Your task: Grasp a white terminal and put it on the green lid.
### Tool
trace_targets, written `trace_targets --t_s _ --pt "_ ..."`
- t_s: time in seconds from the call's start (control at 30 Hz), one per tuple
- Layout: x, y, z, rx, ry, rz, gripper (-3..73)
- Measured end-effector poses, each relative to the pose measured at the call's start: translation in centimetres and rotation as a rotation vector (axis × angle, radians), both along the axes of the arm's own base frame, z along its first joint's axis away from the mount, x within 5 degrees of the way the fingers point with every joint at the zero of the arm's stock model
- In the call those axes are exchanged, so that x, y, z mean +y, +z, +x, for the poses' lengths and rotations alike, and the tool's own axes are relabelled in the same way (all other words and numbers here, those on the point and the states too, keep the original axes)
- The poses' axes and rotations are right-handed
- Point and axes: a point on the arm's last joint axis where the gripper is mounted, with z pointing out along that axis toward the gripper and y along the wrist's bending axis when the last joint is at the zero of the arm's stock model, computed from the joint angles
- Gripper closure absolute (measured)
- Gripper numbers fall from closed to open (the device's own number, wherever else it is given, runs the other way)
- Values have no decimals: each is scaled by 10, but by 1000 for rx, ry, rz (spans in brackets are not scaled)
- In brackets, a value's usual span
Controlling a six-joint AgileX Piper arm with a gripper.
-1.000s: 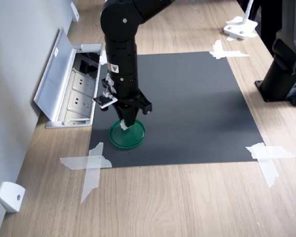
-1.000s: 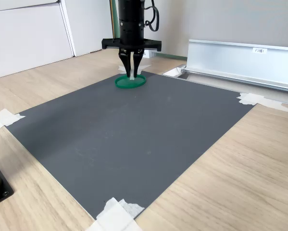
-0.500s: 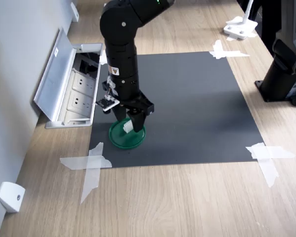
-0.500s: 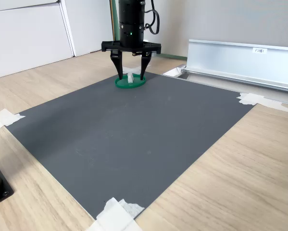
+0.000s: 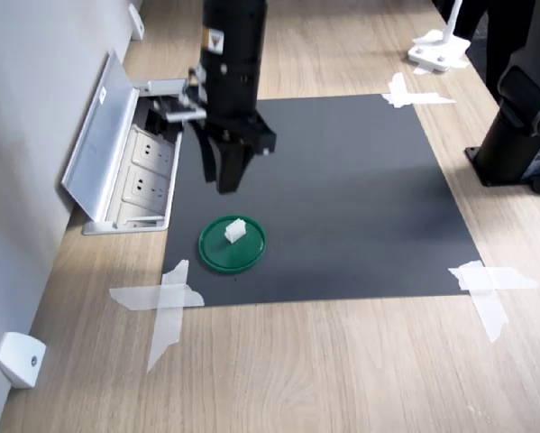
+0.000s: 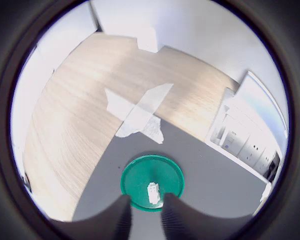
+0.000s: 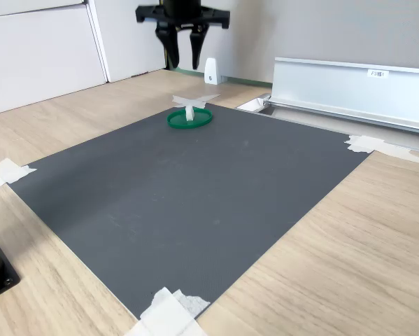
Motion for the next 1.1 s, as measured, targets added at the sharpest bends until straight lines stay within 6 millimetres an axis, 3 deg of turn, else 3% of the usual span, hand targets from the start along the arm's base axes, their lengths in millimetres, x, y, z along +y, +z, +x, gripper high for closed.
trace_targets --t_s 0.13,0.33,0.43,0.63,0.77,0.87,0.97,1.1 --pt "-18 22 -14 -52 -78 3 677" --pt "-52 56 -63 -263 -210 -25 700" --pt "-69 69 -102 -408 -291 -26 700" --pt "-91 67 -185 -751 -472 -18 700" --pt "-90 56 -242 -984 -550 10 700" --pt "-85 34 -274 -1061 -575 44 701" --pt "-81 3 -298 -1087 -580 56 701" --pt "-79 -31 -314 -1103 -568 31 701"
